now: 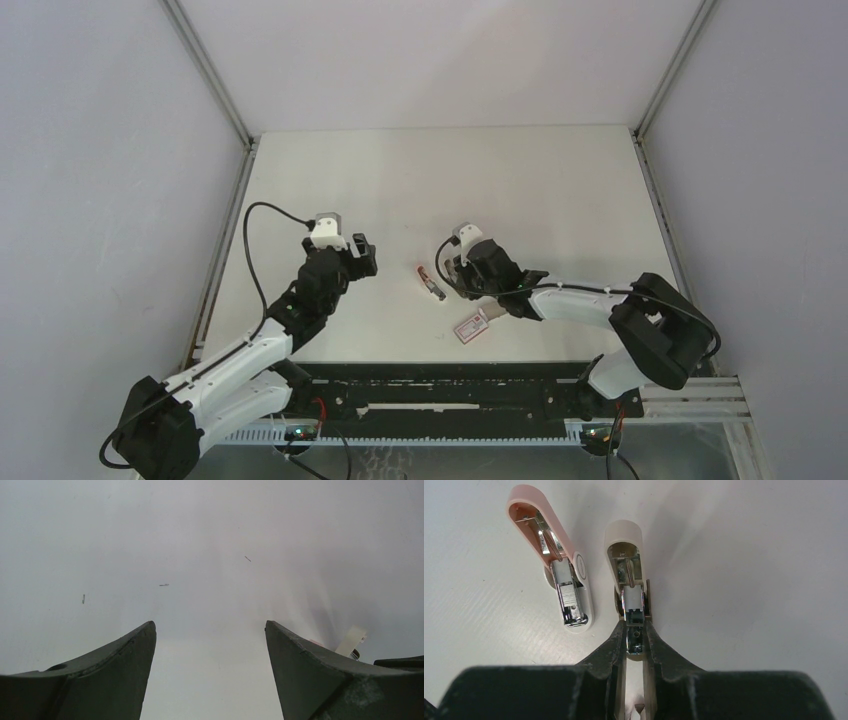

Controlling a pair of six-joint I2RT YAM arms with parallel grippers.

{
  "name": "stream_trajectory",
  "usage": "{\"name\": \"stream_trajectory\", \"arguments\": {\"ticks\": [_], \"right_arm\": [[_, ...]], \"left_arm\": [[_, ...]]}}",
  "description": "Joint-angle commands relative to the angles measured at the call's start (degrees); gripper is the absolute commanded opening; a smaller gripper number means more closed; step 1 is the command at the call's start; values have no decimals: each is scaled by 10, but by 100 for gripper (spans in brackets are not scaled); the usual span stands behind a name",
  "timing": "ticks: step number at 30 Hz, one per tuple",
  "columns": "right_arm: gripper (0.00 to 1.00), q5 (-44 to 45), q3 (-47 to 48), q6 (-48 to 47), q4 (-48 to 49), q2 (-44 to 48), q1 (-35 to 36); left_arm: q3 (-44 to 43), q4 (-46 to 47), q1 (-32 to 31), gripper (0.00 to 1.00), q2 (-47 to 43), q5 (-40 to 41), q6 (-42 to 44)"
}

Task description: Load the staples into the stapler

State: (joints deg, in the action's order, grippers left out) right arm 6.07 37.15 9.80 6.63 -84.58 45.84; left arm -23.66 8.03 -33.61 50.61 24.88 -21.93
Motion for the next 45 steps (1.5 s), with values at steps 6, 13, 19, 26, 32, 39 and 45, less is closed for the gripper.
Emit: {"name": "stream_trajectory", "arguments": {"ticks": [6,13,19,26,32,39,45], "right_arm": [[7,-19,15,-3,30,21,-2],[7,-21,18,0,29,3,-5],[7,-19,18,1,27,-4,-8],[7,-14,18,2,26,-7,-10],[6,-14,18,4,32,-13,-11],[6,-13,18,5,30,-19,-10],[6,-17,16,6,29,-17,-4]], "left_arm": [[2,13,1,84,-2,1,-3],[2,13,1,84,-3,1,-3],[2,12,1,84,-5,1,-3],[2,12,1,84,-6,1,-3],[2,12,1,84,-8,1,-3],[3,11,1,84,-9,1,-3],[3,11,1,84,-10,2,-3]]}}
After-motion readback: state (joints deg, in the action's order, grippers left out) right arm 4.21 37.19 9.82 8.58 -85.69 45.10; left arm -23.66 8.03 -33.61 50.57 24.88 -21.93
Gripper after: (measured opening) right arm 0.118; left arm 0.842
